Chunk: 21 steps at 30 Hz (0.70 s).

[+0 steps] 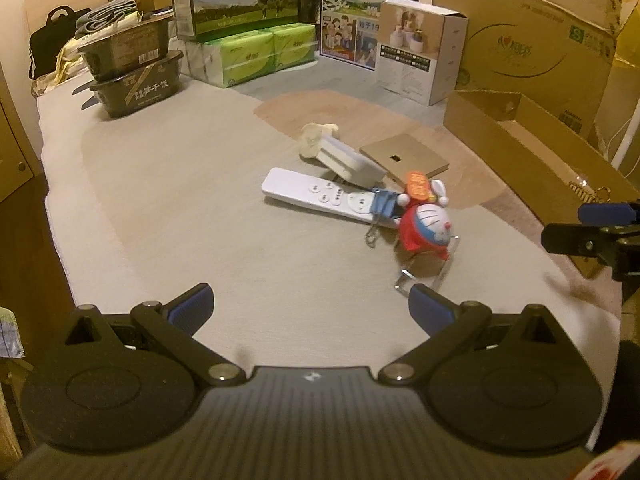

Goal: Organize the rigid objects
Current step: 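Move both tools back toward the Doraemon figure and wire stand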

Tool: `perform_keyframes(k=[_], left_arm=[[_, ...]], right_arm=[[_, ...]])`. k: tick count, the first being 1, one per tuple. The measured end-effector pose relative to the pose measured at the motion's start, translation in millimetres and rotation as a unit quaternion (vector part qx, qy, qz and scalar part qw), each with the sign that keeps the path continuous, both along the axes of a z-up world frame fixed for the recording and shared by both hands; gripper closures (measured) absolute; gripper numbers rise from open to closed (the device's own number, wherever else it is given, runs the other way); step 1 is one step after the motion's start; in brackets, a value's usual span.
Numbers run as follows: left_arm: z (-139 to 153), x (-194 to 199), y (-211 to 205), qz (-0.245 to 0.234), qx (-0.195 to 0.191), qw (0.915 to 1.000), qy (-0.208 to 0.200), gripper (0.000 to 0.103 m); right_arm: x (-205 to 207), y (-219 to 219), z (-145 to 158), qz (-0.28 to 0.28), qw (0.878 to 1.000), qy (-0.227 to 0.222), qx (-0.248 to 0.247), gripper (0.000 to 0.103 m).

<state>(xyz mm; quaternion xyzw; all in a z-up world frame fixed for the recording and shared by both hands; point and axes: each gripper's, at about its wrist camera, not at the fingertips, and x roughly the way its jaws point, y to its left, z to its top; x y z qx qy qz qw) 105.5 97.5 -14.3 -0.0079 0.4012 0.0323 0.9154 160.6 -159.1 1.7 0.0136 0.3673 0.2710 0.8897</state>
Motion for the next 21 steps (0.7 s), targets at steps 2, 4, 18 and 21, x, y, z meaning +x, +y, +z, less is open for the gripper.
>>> perform_keyframes(k=[2, 4, 18, 21], left_arm=[[-4, 4, 4, -0.002, 0.004, 1.0, 0.003, 0.0], [-7, 8, 8, -0.004, 0.006, 1.0, 0.005, 0.0], [-35, 36, 32, -0.016, 0.006, 0.9997, 0.017, 0.0], [-39, 39, 36, -0.016, 0.002, 0.9997, 0.018, 0.0]], right_arm=[[4, 8, -3, 0.001, 1.0, 0.001, 0.001, 0.02], [8, 15, -6, 0.005, 1.0, 0.004, 0.005, 0.021], [42, 71, -32, 0.028, 0.999, 0.023, 0.023, 0.021], [47, 80, -38, 0.031, 0.999, 0.031, 0.025, 0.026]])
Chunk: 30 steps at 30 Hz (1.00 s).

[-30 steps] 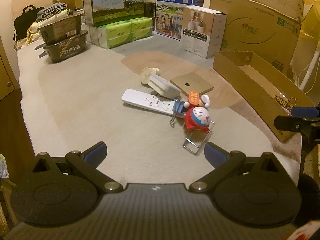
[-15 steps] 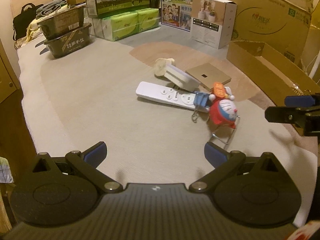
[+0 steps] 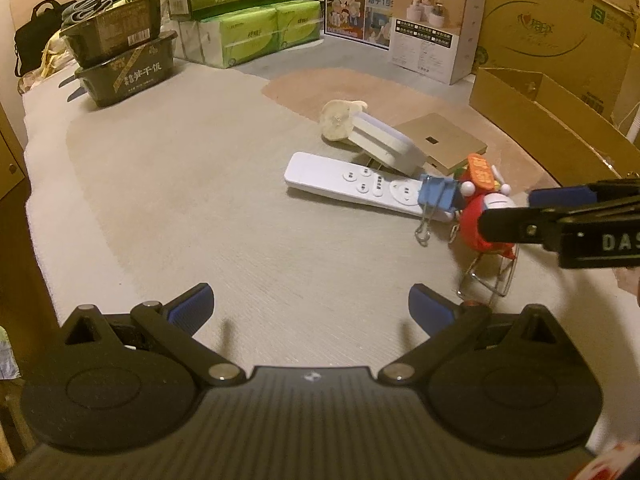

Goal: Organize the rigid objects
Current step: 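Move both tools back toward the Doraemon figure and wire stand, then grasp the red Doraemon figure with the right tool, then lower the left tool onto the silver wire stand and grasp it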

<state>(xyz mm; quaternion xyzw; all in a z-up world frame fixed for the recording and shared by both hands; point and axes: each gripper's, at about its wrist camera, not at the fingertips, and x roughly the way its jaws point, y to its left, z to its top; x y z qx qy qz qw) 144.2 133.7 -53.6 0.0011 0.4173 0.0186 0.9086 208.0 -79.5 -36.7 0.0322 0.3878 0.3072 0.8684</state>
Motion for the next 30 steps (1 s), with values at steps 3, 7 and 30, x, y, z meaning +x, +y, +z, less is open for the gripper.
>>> perform_keyframes(k=[3, 7, 30], left_arm=[[-4, 2, 3, 0.0, -0.006, 1.0, 0.001, 0.0], [-8, 4, 4, -0.004, -0.013, 0.9999, 0.001, 0.0], [-2, -3, -41, -0.071, -0.064, 0.9953, -0.016, 0.001]], right_arm=[[5, 6, -5, -0.001, 1.0, 0.008, 0.004, 0.033], [10, 12, -9, -0.005, 1.0, 0.012, 0.005, 0.04], [9, -12, 18, -0.039, 0.999, -0.021, 0.028, 0.057]])
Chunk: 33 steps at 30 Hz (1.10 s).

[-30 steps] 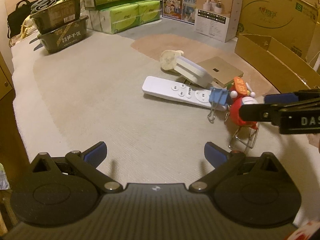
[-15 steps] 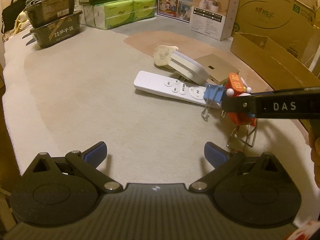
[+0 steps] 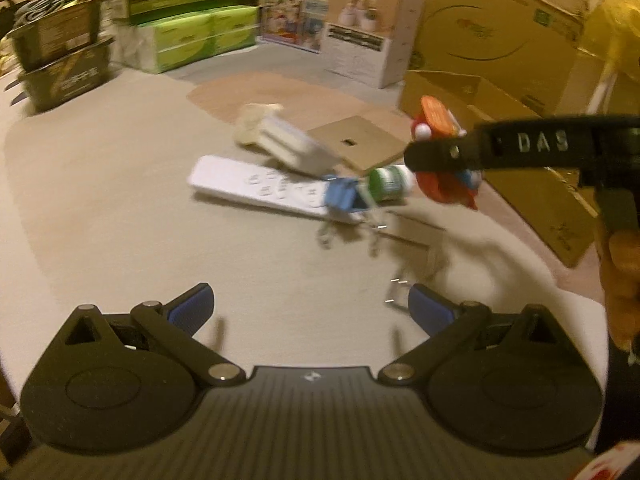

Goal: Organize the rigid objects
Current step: 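Lower the left tool onto the silver wire stand and grasp it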

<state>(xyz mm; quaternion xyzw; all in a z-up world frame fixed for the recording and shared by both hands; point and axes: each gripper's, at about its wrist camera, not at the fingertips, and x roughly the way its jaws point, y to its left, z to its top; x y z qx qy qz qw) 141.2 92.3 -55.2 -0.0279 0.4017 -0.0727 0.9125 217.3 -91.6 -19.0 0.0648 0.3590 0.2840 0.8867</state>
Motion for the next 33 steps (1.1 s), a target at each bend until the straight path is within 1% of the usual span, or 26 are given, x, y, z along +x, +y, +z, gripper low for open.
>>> perform_keyframes(k=[3, 6, 8, 10, 11, 12, 14, 18, 20, 21, 23, 25, 33], left_arm=[[-1, 3, -15, -0.017, -0.006, 0.9998, -0.003, 0.003], [-4, 8, -29, -0.036, -0.013, 0.9993, -0.003, 0.008], [-7, 12, -39, -0.05, -0.011, 0.9987, -0.003, 0.014], [-11, 16, -48, -0.06, -0.006, 0.9981, -0.002, 0.016], [-12, 19, -52, -0.065, -0.002, 0.9979, -0.001, 0.021], [-14, 21, -55, -0.071, 0.0, 0.9975, -0.001, 0.023], [-17, 24, -61, -0.083, 0.003, 0.9966, 0.002, 0.03], [-22, 28, -70, -0.098, 0.015, 0.995, 0.005, 0.04], [-22, 31, -71, -0.101, 0.019, 0.9947, 0.007, 0.056], [-23, 32, -72, -0.101, 0.021, 0.9946, 0.009, 0.06], [-23, 34, -73, -0.098, 0.026, 0.9948, 0.01, 0.073], [-23, 35, -73, -0.097, 0.026, 0.9948, 0.011, 0.075], [-17, 28, -74, -0.091, 0.021, 0.9956, 0.013, 0.076]], right_arm=[[2, -16, 6, -0.016, 1.0, -0.007, -0.005, 0.057], [5, -36, 7, -0.034, 0.999, -0.007, -0.013, 0.057], [5, -47, 6, -0.044, 0.999, -0.005, -0.016, 0.057], [5, -56, 4, -0.052, 0.998, -0.003, -0.019, 0.057], [5, -60, 3, -0.055, 0.998, -0.002, -0.02, 0.057], [4, -64, 2, -0.057, 0.998, -0.001, -0.02, 0.057], [4, -68, -1, -0.058, 0.998, 0.002, -0.022, 0.057], [6, -72, -6, -0.06, 0.998, 0.01, -0.02, 0.057], [6, -73, -8, -0.061, 0.998, 0.011, -0.019, 0.057], [6, -73, -9, -0.06, 0.998, 0.012, -0.018, 0.057], [6, -74, -10, -0.06, 0.998, 0.012, -0.018, 0.057], [7, -74, -11, -0.061, 0.998, 0.013, -0.017, 0.057], [4, -77, -10, -0.061, 0.998, 0.013, -0.013, 0.057]])
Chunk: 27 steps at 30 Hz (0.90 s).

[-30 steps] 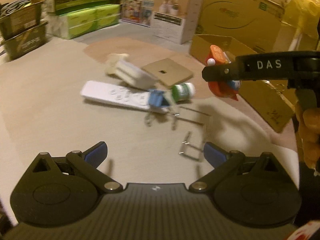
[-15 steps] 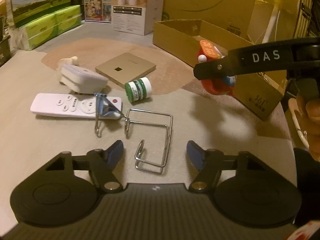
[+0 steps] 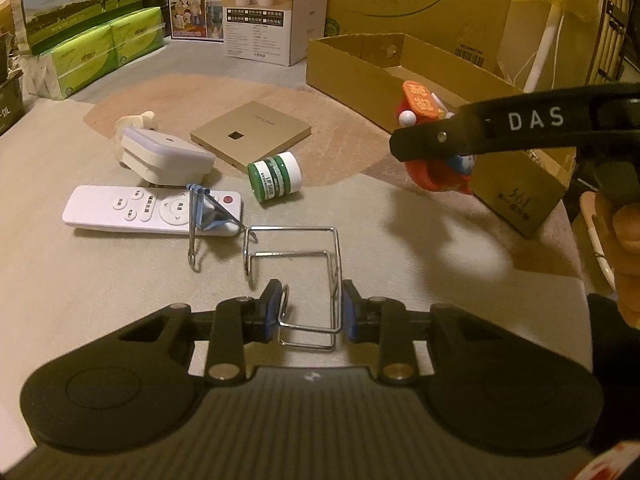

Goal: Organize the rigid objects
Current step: 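Lower the left tool onto the silver wire stand and grasp it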

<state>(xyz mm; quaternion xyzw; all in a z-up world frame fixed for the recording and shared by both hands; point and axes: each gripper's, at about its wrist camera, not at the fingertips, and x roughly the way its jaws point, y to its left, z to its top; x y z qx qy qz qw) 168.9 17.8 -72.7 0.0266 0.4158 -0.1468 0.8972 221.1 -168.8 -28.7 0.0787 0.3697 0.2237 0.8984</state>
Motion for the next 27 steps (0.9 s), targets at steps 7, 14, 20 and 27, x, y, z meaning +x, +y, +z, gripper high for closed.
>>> perform_keyframes(k=[7, 14, 20, 27], left_arm=[[10, -11, -3, 0.01, -0.005, 0.9999, -0.002, 0.076], [22, -23, -6, 0.017, -0.008, 0.9998, -0.005, 0.076], [32, -31, -10, 0.019, -0.007, 0.9998, -0.008, 0.076], [42, -34, -12, 0.019, -0.004, 0.9998, -0.007, 0.076]], right_arm=[[-10, -3, 8, 0.002, 1.0, -0.006, 0.0, 0.057], [-22, -10, 18, 0.003, 1.0, -0.013, 0.003, 0.057], [-32, -17, 26, 0.0, 1.0, -0.02, 0.003, 0.057], [-41, -25, 33, -0.003, 1.0, -0.024, 0.005, 0.057]])
